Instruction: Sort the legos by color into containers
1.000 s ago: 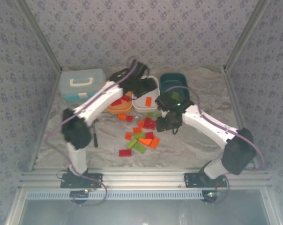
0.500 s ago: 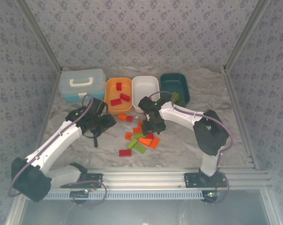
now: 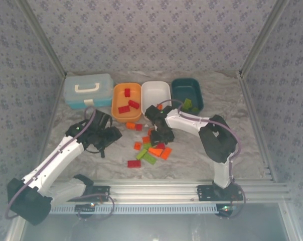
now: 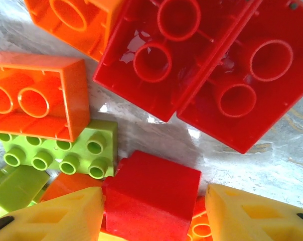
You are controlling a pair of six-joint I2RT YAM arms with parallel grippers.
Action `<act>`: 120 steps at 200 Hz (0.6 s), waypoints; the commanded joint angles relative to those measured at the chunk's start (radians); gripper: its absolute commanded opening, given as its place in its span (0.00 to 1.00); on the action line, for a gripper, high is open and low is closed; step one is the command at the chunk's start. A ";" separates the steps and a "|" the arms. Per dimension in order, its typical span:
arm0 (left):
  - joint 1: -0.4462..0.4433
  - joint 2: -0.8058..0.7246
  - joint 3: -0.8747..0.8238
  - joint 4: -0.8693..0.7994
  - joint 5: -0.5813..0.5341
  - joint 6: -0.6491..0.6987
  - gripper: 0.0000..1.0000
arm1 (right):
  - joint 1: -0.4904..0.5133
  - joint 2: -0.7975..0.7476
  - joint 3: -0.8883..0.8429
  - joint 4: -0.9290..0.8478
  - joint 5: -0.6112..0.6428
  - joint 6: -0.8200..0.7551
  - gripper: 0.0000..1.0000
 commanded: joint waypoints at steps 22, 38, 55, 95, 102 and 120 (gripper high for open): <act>0.007 0.009 -0.003 0.009 0.042 0.024 0.69 | 0.003 0.045 0.018 -0.024 0.010 0.009 0.55; 0.006 0.008 0.001 0.014 0.043 0.025 0.69 | 0.002 0.041 0.016 -0.026 0.016 0.011 0.52; 0.006 0.011 0.002 0.018 0.044 0.022 0.69 | 0.002 0.032 0.012 -0.026 0.018 0.011 0.49; 0.006 0.021 0.004 0.026 0.046 0.021 0.69 | -0.005 0.034 -0.011 -0.021 0.001 0.011 0.49; 0.006 0.021 0.004 0.028 0.046 0.019 0.69 | -0.008 0.034 -0.016 -0.017 -0.005 0.012 0.49; 0.006 0.025 0.005 0.032 0.046 0.017 0.69 | -0.019 0.029 -0.036 -0.005 -0.018 0.019 0.48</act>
